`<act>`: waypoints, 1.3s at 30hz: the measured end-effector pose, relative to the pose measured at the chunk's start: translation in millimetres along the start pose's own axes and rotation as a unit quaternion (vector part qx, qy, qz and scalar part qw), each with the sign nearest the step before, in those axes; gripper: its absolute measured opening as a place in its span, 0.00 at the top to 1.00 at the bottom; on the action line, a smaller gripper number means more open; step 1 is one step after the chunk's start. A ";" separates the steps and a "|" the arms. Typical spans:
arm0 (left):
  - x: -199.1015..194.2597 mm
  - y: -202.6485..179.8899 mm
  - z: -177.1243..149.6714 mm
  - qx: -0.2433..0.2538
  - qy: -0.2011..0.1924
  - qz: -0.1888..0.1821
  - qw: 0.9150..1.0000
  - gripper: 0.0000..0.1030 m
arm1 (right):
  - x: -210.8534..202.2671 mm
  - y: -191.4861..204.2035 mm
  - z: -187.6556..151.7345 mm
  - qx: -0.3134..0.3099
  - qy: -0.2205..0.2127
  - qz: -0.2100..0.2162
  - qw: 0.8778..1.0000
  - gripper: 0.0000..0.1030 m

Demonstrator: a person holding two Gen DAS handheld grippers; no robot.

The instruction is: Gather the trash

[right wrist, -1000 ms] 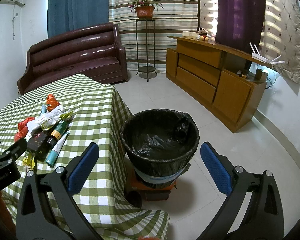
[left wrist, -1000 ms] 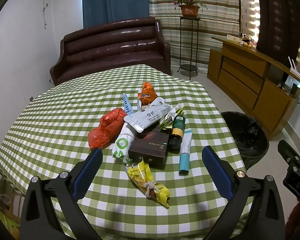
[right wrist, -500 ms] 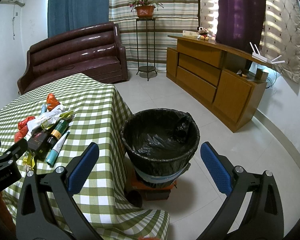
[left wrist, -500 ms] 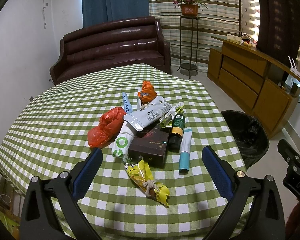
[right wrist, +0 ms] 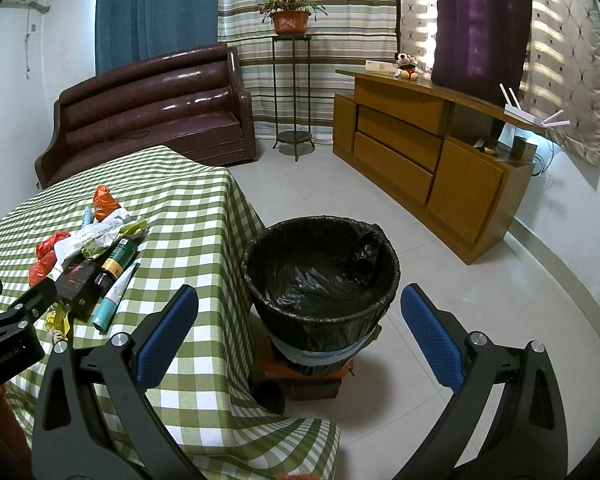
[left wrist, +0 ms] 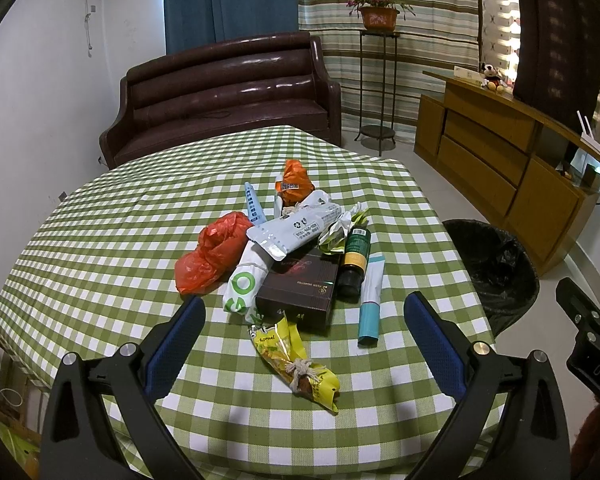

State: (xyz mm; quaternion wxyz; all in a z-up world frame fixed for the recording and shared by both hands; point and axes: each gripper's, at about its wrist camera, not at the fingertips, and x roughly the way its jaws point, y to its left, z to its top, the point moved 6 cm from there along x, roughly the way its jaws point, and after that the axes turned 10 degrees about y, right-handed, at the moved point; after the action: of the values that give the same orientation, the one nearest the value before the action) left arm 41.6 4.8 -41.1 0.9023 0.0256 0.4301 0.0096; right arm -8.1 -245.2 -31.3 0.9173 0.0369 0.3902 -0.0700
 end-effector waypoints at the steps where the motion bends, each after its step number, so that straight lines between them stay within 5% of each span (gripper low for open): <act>1: 0.7 0.3 -0.7 0.000 0.001 0.000 1.000 0.06 | 0.8 1.1 -0.1 0.000 0.000 0.000 1.000 0.04; 33: 38.9 29.5 -45.4 -0.035 0.125 -0.002 0.992 0.08 | 12.5 23.5 -15.8 -0.018 0.030 0.020 0.999 0.04; 39: 37.1 29.7 -49.2 -0.030 0.130 -0.031 0.991 0.46 | 7.2 28.6 -15.5 -0.026 0.024 0.017 0.999 0.04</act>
State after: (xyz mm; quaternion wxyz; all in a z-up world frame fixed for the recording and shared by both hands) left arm 27.0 37.9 -99.2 0.8393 -0.0160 0.5435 -0.0021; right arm -9.7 -215.7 -46.8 0.9093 0.0212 0.4135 -0.0430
